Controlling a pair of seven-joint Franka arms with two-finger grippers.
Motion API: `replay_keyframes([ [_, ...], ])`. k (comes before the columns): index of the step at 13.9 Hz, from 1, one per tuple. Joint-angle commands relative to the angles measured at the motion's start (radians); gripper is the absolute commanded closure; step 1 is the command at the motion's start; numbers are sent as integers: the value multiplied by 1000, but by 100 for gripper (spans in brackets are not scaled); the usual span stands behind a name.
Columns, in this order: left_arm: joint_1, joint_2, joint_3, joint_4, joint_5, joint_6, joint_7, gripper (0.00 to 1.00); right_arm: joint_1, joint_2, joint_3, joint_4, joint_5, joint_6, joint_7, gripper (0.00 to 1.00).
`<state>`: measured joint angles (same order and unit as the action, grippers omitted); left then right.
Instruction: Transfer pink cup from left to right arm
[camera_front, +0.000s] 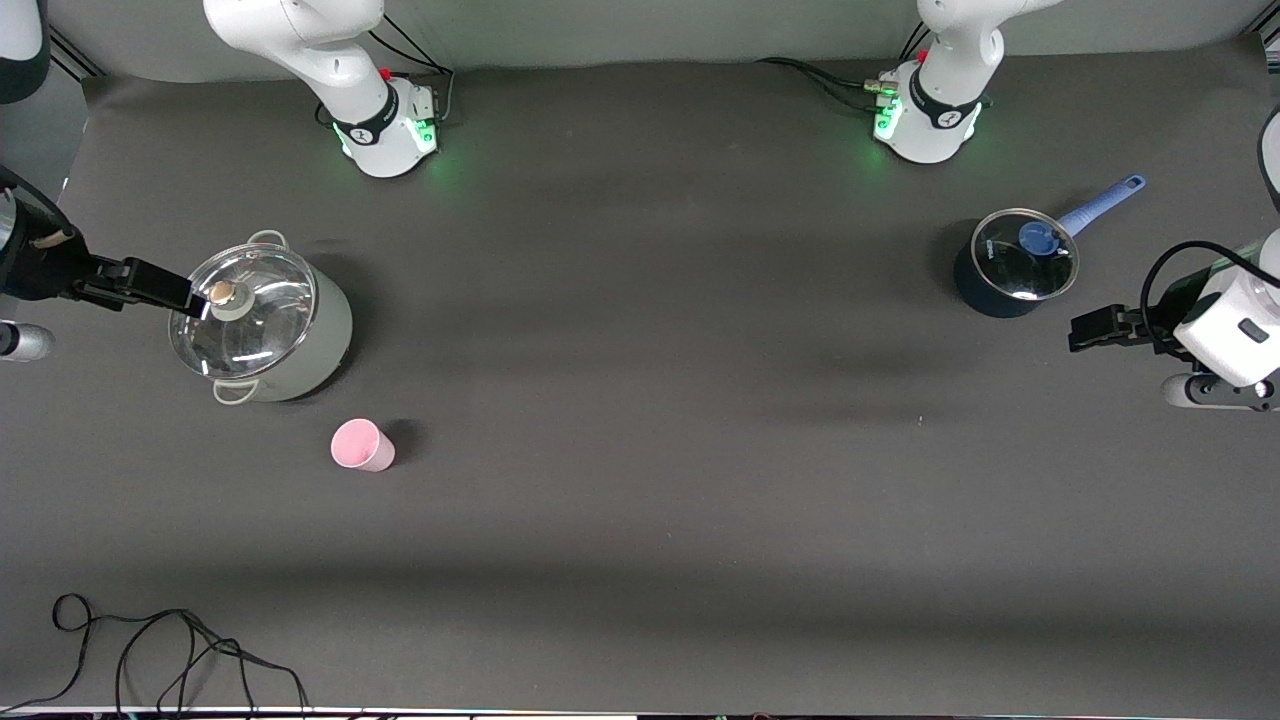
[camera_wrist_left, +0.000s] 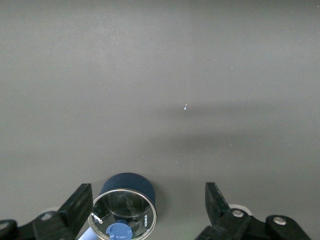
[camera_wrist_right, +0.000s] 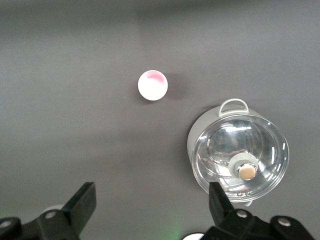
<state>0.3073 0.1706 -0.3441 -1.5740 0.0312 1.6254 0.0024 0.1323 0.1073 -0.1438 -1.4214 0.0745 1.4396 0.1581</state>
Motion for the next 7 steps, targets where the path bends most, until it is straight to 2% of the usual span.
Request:
replay_keyframes([
  [1, -16, -22, -7, 8, -1, 2, -7, 0, -95, -108, 79, -147, -15, 99, -25, 0],
  [3, -20, -43, -13, -3, 1, 8, -9, 0, -207, -144, 205, -201, -33, 125, -25, 0],
  [5, -28, -86, -13, -52, 1, 45, -10, 0, -201, -143, 213, -199, -55, 125, -23, 0],
  [7, -30, -143, -7, -130, -1, 103, -10, 0, -162, -144, 170, -195, -56, 124, -23, 0],
])
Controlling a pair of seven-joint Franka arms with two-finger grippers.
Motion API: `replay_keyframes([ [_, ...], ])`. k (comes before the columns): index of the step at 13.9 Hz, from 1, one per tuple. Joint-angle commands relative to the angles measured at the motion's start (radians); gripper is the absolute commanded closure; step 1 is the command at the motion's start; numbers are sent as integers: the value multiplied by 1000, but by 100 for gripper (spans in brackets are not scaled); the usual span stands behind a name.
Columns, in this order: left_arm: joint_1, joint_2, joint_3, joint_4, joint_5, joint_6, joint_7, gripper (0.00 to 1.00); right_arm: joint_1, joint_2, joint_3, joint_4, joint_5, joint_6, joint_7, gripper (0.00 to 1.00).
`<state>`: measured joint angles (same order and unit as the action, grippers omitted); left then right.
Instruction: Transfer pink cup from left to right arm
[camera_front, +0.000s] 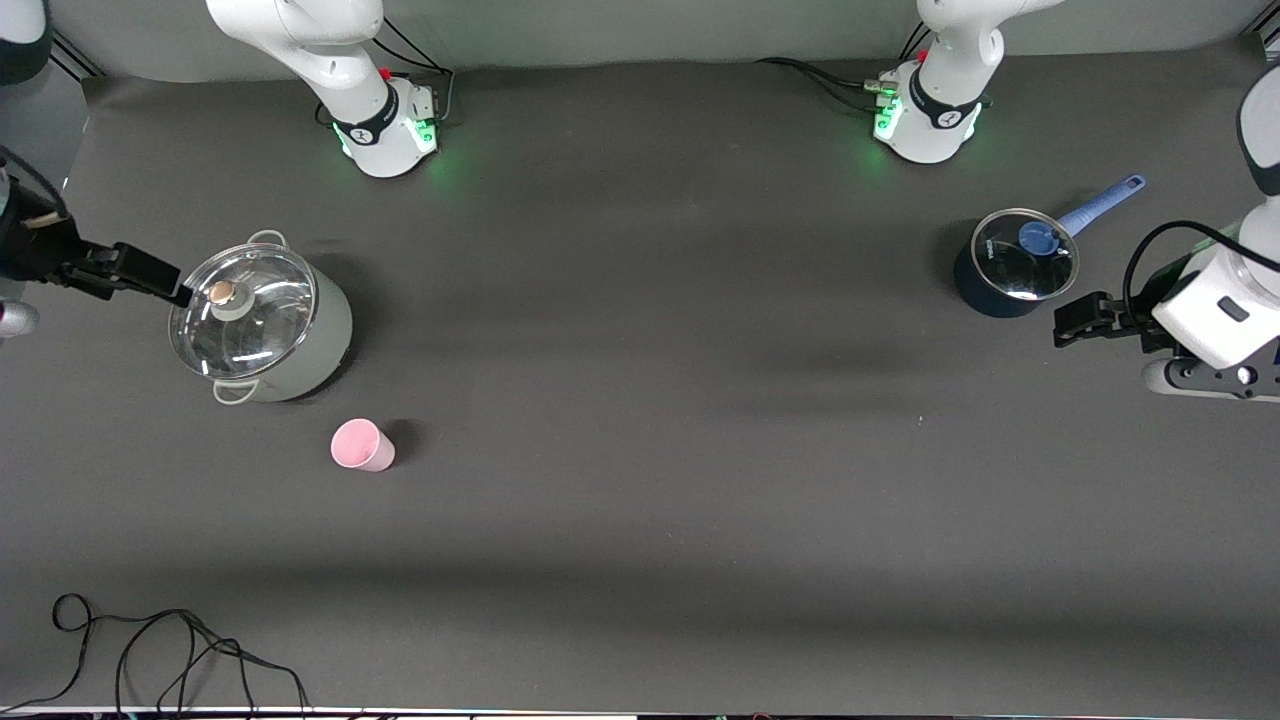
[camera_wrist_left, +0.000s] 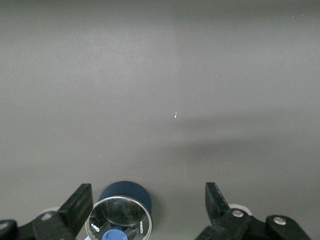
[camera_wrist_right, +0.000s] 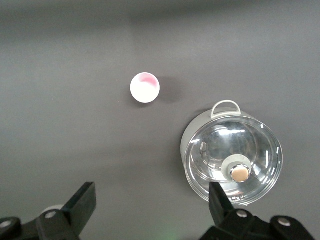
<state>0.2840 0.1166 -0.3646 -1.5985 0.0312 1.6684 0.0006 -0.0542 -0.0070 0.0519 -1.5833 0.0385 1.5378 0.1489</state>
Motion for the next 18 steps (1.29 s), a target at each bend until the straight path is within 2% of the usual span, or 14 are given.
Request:
replay_keyframes([
  [1, -25, -84, 24, -100, -2, 56, -7, 0, 30, -30, -32, -34, -19, 19, -14, 0],
  [4, -224, -84, 229, -94, -8, 48, -2, 0, 36, -11, -32, -21, -19, 18, -14, 0],
  [6, -324, -80, 326, -78, -10, 47, -2, 0, 37, -10, -32, -21, -19, 18, -12, 0],
  [9, -326, -71, 338, -58, -53, 45, 9, 0, 36, -10, -32, -21, -14, 18, -14, 0],
  [18, -325, -66, 337, -49, -36, 19, 13, 0, 36, -10, -34, -21, -9, 18, -11, 0],
])
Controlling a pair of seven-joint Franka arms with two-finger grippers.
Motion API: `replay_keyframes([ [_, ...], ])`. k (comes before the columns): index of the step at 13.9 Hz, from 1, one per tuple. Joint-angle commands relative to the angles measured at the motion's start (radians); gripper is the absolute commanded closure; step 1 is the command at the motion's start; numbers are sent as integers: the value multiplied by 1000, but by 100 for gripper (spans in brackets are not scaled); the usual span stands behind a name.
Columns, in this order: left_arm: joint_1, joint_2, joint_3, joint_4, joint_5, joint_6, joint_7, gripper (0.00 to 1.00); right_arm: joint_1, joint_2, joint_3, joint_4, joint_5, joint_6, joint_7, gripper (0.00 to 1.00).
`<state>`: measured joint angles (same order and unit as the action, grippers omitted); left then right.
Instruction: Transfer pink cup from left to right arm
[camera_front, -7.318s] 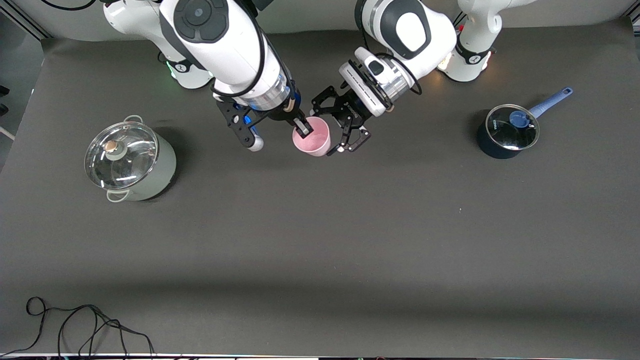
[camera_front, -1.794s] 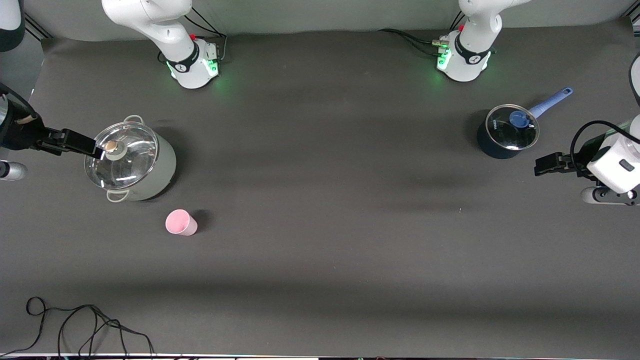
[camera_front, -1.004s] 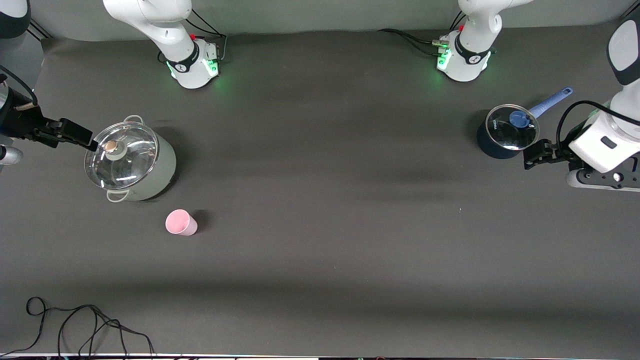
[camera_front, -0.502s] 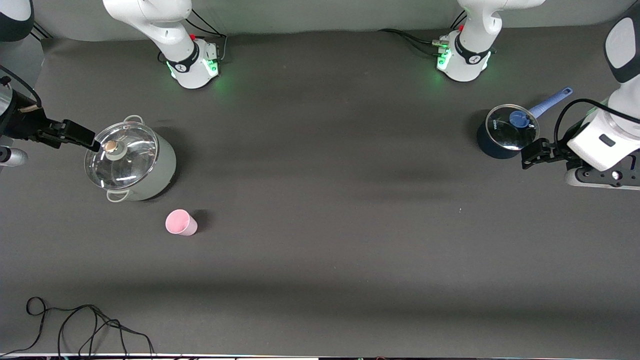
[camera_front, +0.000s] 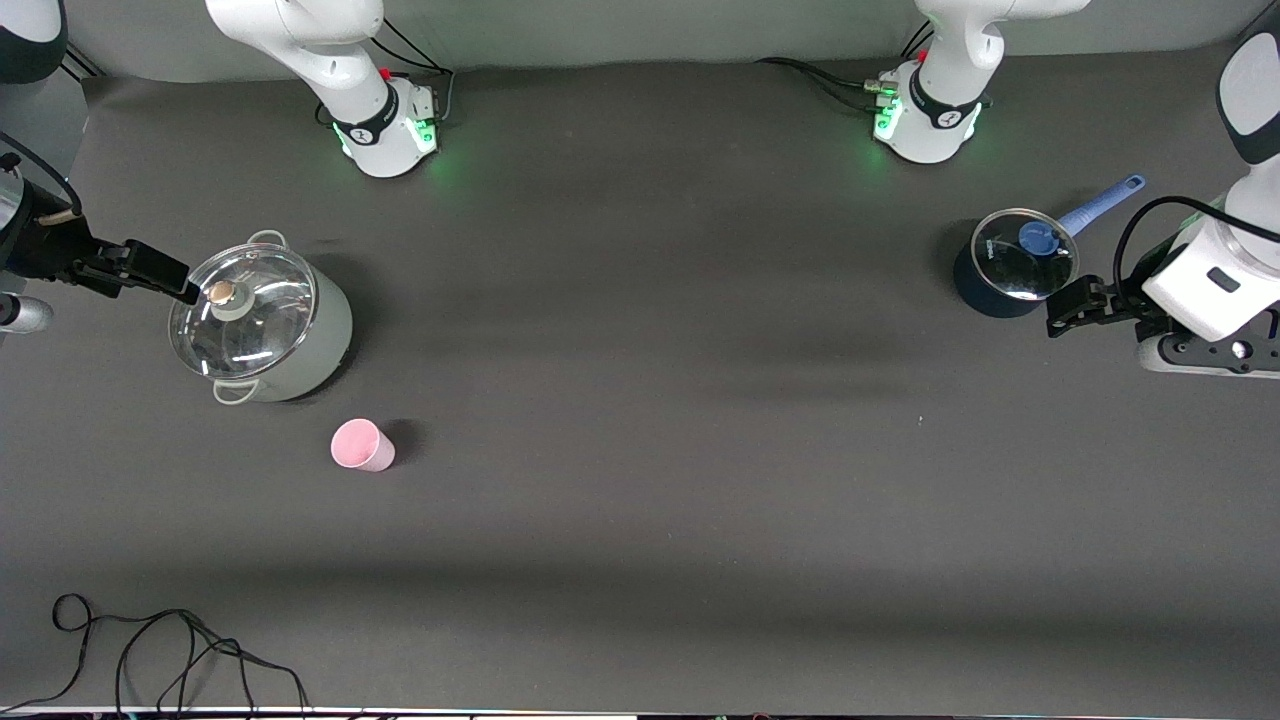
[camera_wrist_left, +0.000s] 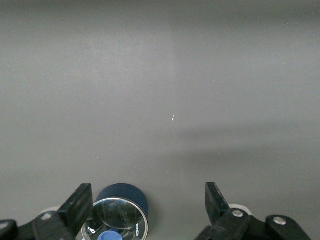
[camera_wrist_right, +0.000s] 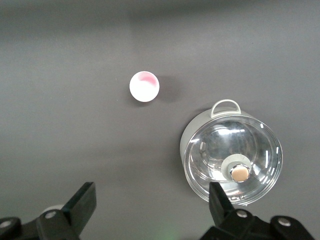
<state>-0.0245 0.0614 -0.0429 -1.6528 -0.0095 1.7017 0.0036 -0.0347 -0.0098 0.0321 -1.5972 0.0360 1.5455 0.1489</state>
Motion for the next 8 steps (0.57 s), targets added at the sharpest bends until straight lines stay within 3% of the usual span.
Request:
replay_keyframes([
  [1, -17, -9, 15, 5, 5, -14, 10, 0, 16, -7, -14, -7, -7, 10, -11, 0],
  [8, -17, 5, 15, 30, 5, -14, 0, 0, 18, -7, -12, -7, -5, 7, -9, 0],
])
